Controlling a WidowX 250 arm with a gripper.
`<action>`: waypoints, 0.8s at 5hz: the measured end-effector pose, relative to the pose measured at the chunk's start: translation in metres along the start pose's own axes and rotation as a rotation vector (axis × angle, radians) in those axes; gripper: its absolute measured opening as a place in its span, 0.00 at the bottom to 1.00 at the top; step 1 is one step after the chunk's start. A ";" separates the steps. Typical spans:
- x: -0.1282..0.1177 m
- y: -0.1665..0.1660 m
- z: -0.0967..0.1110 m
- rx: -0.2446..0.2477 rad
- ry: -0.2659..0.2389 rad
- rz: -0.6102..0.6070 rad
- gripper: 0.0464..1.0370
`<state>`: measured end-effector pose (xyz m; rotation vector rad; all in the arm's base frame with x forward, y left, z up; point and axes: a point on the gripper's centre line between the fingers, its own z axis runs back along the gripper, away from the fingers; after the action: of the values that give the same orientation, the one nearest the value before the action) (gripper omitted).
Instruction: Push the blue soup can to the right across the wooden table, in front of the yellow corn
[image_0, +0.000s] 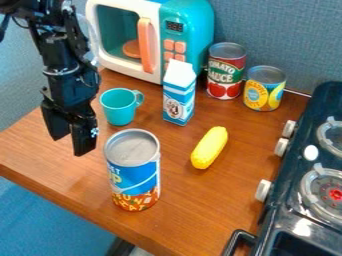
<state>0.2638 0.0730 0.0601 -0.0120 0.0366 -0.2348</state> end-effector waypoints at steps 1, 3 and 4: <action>0.004 -0.005 -0.007 -0.034 -0.011 0.018 0.96; 0.025 -0.052 -0.010 -0.118 -0.055 0.008 0.96; 0.032 -0.071 -0.012 -0.153 -0.072 0.010 0.96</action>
<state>0.2783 -0.0037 0.0479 -0.1722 -0.0167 -0.2214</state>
